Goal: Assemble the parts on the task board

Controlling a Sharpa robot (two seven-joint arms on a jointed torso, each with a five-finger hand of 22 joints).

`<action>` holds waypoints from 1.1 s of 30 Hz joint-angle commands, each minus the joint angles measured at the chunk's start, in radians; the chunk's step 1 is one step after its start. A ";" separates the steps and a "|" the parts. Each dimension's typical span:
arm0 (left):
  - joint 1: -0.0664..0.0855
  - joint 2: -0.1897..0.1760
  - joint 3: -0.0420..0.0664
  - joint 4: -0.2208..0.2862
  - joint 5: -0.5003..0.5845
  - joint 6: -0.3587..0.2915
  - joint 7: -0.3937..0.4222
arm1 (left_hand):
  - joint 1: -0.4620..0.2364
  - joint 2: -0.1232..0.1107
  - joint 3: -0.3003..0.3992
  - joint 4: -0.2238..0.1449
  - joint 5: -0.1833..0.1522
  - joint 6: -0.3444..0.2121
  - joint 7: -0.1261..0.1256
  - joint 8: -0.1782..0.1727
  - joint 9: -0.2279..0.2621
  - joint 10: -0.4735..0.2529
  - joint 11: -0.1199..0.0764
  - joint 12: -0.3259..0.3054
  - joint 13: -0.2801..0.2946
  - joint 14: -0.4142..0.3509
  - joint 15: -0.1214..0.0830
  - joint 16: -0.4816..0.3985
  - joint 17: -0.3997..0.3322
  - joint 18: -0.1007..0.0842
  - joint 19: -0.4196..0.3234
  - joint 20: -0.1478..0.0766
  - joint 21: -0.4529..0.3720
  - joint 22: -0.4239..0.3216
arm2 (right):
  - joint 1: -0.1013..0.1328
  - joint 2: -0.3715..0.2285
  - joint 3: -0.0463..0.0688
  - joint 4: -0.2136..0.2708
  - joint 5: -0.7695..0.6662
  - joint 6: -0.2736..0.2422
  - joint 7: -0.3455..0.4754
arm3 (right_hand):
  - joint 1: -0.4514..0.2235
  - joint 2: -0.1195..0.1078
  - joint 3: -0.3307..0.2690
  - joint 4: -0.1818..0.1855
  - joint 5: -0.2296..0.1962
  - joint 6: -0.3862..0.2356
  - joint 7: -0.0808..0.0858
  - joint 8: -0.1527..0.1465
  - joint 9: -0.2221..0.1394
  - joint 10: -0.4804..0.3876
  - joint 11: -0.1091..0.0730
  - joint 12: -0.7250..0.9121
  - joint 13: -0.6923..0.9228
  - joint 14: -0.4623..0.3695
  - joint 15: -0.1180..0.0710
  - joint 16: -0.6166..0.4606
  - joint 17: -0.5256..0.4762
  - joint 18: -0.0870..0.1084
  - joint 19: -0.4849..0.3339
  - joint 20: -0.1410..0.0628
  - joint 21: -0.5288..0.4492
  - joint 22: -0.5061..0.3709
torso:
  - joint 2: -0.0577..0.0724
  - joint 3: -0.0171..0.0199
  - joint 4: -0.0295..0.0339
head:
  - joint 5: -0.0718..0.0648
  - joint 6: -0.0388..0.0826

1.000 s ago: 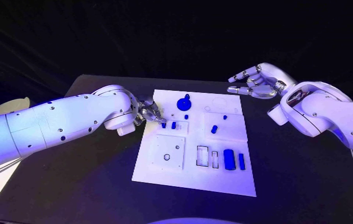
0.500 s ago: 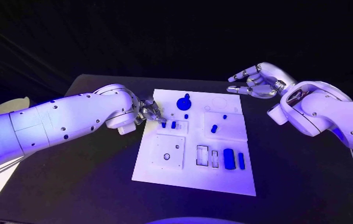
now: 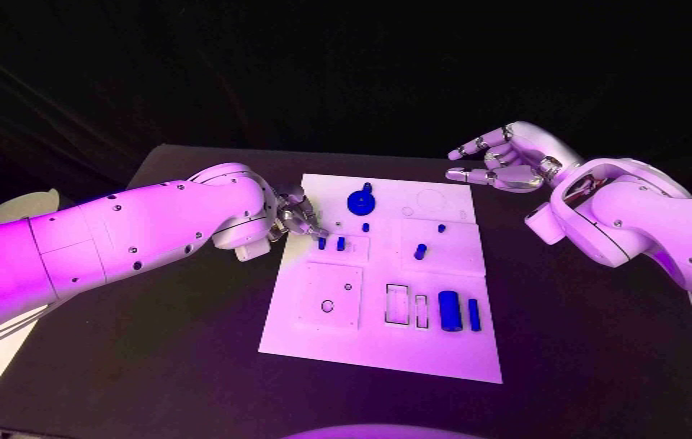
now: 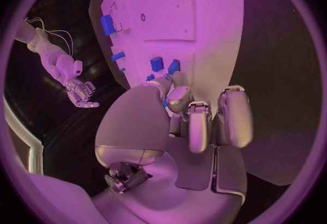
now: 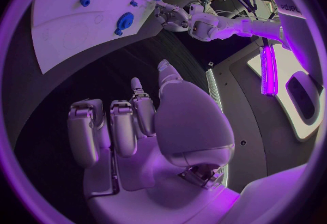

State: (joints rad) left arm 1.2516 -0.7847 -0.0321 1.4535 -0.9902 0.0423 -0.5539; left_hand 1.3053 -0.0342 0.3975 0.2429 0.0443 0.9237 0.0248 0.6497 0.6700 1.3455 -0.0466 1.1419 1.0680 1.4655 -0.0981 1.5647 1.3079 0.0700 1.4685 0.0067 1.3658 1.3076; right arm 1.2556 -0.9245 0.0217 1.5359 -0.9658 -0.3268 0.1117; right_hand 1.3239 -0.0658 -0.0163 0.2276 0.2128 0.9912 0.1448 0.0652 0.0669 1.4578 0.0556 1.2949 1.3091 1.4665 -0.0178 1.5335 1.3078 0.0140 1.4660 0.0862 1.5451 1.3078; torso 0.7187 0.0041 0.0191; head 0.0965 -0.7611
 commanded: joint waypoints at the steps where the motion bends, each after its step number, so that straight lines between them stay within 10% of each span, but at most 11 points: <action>1: -0.003 0.001 -0.001 -0.002 -0.013 0.020 -0.005 | 0.010 -0.005 0.005 -0.002 0.003 -0.004 -0.006 0.003 -0.001 0.006 -0.004 0.005 0.001 0.105 -0.008 0.006 0.263 -0.018 0.033 -0.006 0.005 0.068 | -0.001 0.000 0.000 0.002 -0.005 0.013 0.007 | 0.000 0.013 -0.005 0.000 0.007 0.005 -0.001 0.005 0.002 -0.007 0.001 -0.003 0.099 0.086 0.002 -0.003 0.184 0.000 0.071 0.005 -0.006 0.205 | -0.001 0.0000 0.0004 | -0.001 0.000; 9: -0.004 -0.008 -0.001 0.005 -0.012 0.004 -0.002 | 0.000 -0.013 0.001 0.006 0.003 -0.003 -0.004 0.005 0.000 0.006 -0.002 0.005 0.000 0.105 -0.007 0.006 0.263 -0.018 0.033 -0.006 0.004 0.068 | -0.001 0.000 0.000 0.001 -0.005 0.013 0.008 | 0.000 0.015 -0.006 0.000 0.007 0.006 -0.002 0.005 0.002 -0.008 0.001 -0.004 0.099 0.086 0.002 -0.004 0.183 0.000 0.071 0.005 -0.006 0.204 | 0.000 -0.0012 -0.0006 | -0.002 0.002; 18: -0.004 -0.022 0.000 0.015 0.012 -0.067 0.015 | -0.239 -0.073 -0.131 0.051 0.003 0.015 -0.001 0.015 -0.001 0.014 0.001 0.016 0.007 0.105 -0.005 0.006 0.263 -0.022 0.039 -0.003 0.019 0.084 | -0.002 0.001 0.000 -0.001 -0.004 0.013 0.009 | -0.005 0.016 -0.011 0.005 0.006 0.006 -0.001 0.005 0.002 -0.008 0.001 -0.004 0.099 0.086 0.002 -0.004 0.183 0.000 0.072 0.005 -0.006 0.205 | 0.000 -0.0013 0.0005 | -0.005 0.003; 25: -0.004 -0.031 0.004 0.013 0.051 -0.080 0.013 | -0.355 -0.066 -0.226 0.050 0.004 0.014 -0.006 0.023 0.000 0.012 -0.003 0.015 0.003 0.105 -0.010 0.006 0.263 -0.022 0.041 -0.007 0.022 0.089 | -0.003 0.001 0.000 -0.005 -0.001 0.012 0.009 | -0.011 0.018 -0.018 0.010 0.006 0.005 -0.001 0.005 0.001 -0.008 0.002 -0.003 0.098 0.086 0.002 -0.004 0.183 0.000 0.072 0.005 -0.006 0.205 | -0.001 -0.0013 0.0009 | -0.006 0.005; 33: -0.003 -0.035 0.010 0.006 0.065 -0.128 0.071 | -0.256 -0.039 -0.231 0.019 0.010 -0.010 -0.002 0.024 -0.001 -0.011 0.000 -0.011 -0.028 0.105 -0.008 0.006 0.263 -0.015 0.030 -0.006 -0.011 0.061 | -0.004 0.000 0.000 -0.006 0.000 0.011 0.008 | -0.012 0.018 -0.019 0.011 0.007 0.005 -0.001 0.005 0.001 -0.008 0.002 -0.004 0.098 0.086 0.002 -0.004 0.183 0.000 0.072 0.005 -0.006 0.205 | 0.000 -0.0010 0.0003 | -0.006 0.010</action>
State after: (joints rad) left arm 1.2480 -0.8210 -0.0239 1.4591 -0.9482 -0.0404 -0.5380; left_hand 1.0344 -0.0752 0.1640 0.2662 0.0503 0.9177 0.0226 0.6718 0.6693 1.3381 -0.0469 1.1352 1.0427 1.4691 -0.1018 1.5647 1.3076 0.0545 1.4684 0.0068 1.3583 1.3074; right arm 1.2528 -0.9248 0.0215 1.5301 -0.9642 -0.3261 0.1124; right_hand 1.3169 -0.0509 -0.0289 0.2401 0.2128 0.9912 0.1448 0.0652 0.0669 1.4578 0.0556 1.2952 1.3101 1.4665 -0.0179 1.5335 1.3075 0.0141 1.4660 0.0862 1.5452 1.3074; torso 0.7180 0.0028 0.0199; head 0.0903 -0.7522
